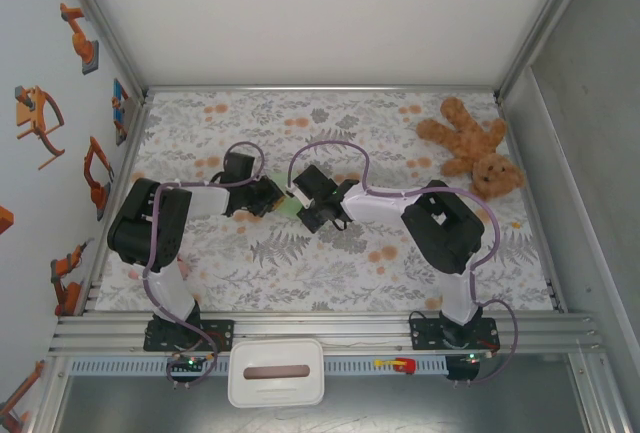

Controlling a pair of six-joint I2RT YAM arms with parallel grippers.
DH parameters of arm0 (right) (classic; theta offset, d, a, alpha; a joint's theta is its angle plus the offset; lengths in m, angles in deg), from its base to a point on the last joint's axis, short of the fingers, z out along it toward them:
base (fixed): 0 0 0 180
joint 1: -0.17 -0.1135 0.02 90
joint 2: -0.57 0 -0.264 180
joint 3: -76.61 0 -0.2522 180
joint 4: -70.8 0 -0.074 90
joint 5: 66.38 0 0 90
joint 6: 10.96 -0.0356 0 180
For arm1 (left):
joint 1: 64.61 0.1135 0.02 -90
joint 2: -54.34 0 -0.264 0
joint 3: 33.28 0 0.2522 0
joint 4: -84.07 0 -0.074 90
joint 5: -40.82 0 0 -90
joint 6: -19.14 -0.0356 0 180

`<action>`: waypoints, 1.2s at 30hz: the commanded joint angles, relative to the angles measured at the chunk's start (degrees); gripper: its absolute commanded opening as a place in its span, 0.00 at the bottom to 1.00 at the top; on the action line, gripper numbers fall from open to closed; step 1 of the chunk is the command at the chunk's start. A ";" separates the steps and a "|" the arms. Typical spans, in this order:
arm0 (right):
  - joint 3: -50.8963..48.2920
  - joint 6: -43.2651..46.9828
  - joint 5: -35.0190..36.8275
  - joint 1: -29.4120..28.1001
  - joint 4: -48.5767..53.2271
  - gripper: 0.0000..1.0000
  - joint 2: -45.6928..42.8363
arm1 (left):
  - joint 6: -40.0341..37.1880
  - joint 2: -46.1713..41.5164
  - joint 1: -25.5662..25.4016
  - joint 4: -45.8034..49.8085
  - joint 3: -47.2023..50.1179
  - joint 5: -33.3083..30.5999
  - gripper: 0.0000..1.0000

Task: Fold a paper plane with a square sheet of paper (pick it up from the middle)
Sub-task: Fourth fold the wing at the center of the table.

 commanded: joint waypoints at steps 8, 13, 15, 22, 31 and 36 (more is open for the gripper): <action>0.59 -5.47 -4.91 -0.07 2.75 0.04 0.70 | -6.55 -8.36 2.95 14.04 -1.27 -9.83 0.25; 1.49 -8.35 -6.95 0.24 3.75 0.04 1.61 | -7.58 -12.92 4.28 16.59 1.47 -12.75 0.26; 2.03 -9.81 -7.48 0.53 4.32 0.03 2.09 | -7.74 -14.54 4.24 17.21 2.23 -13.40 0.26; 2.28 -15.67 -9.57 2.44 4.69 0.02 1.66 | -7.73 -18.47 3.81 14.47 4.88 -11.42 0.26; -1.49 -19.64 -17.10 5.92 -1.06 0.02 -1.28 | -5.25 -13.31 -1.60 5.08 4.36 -3.78 0.27; -2.30 -18.09 -17.12 6.36 -1.48 0.02 -1.92 | -4.17 -7.57 -3.85 3.54 1.56 -2.82 0.23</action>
